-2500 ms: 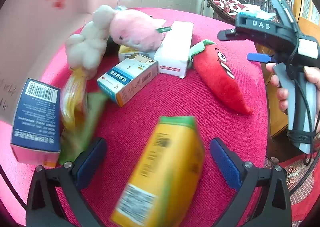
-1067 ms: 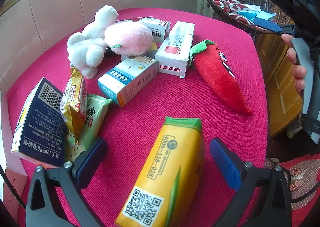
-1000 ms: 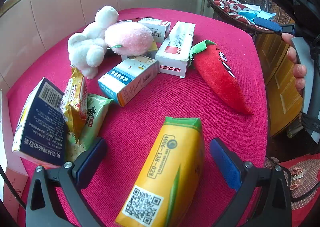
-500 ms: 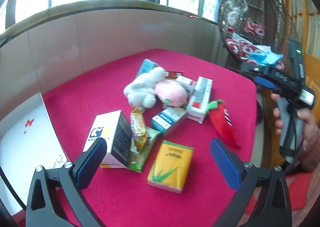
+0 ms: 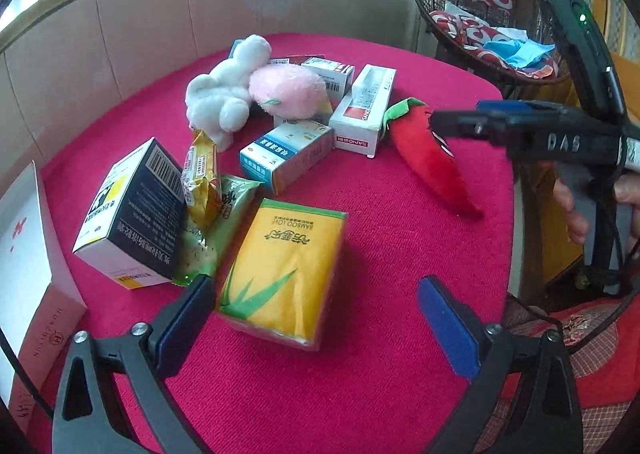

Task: Organize objects
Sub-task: 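Move the left tool toward the yellow tissue pack while the right tool approaches the red chili plush, then close the left tool on the yellow tissue pack while the right tool grasps the red chili plush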

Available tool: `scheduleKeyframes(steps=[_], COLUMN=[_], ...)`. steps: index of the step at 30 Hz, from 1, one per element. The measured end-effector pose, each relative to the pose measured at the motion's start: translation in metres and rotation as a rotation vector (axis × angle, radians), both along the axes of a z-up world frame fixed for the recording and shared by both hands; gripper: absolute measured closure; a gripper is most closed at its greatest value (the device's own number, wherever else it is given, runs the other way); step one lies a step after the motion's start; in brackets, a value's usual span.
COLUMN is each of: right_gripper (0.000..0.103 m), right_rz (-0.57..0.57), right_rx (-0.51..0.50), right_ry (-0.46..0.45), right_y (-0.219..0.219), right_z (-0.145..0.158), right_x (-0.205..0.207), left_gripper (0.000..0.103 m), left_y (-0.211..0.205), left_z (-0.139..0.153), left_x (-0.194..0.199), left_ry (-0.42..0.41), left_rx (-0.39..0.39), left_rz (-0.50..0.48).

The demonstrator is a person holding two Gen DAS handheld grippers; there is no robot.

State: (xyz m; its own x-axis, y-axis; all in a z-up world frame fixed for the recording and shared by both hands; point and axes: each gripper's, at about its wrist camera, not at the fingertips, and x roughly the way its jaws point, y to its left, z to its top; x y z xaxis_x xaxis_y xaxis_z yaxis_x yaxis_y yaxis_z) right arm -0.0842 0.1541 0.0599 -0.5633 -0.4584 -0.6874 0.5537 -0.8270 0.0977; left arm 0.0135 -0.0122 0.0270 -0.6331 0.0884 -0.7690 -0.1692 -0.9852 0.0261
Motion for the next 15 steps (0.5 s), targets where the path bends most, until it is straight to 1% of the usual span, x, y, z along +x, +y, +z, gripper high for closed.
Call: scheduleKeyframes(steps=[3, 5, 8, 10, 11, 13, 15], right_gripper=[0.001, 0.002, 0.004, 0.008, 0.01, 0.019, 0.025], right_rz=[0.042, 0.065, 0.066, 0.059, 0.053, 0.051, 0.056], right_rx=[0.054, 0.077, 0.098, 0.106, 0.112, 0.121, 0.135], right_ry=[-0.014, -0.019, -0.031, -0.042, -0.048, -0.066, -0.078], right_y=[-0.015, -0.025, -0.033, -0.036, -0.036, -0.038, -0.039], right_z=[-0.01, -0.015, -0.021, -0.024, -0.025, -0.028, -0.032], right_x=[0.002, 0.003, -0.001, -0.005, -0.008, -0.011, -0.01], left_gripper=[0.007, 0.01, 0.017, 0.026, 0.028, 0.037, 0.04], left_y=[-0.005, -0.007, -0.004, 0.0, 0.002, 0.006, 0.009], left_z=[0.002, 0.0, -0.002, -0.003, -0.003, -0.006, -0.01], left_x=[-0.005, -0.011, -0.014, -0.018, -0.02, -0.021, -0.021], left_ry=[-0.007, -0.025, -0.035, -0.042, -0.046, -0.055, -0.057], left_rx=[0.018, 0.029, 0.027, 0.017, 0.011, 0.002, -0.012], left_rz=[-0.004, -0.004, -0.007, -0.012, -0.014, -0.017, -0.017])
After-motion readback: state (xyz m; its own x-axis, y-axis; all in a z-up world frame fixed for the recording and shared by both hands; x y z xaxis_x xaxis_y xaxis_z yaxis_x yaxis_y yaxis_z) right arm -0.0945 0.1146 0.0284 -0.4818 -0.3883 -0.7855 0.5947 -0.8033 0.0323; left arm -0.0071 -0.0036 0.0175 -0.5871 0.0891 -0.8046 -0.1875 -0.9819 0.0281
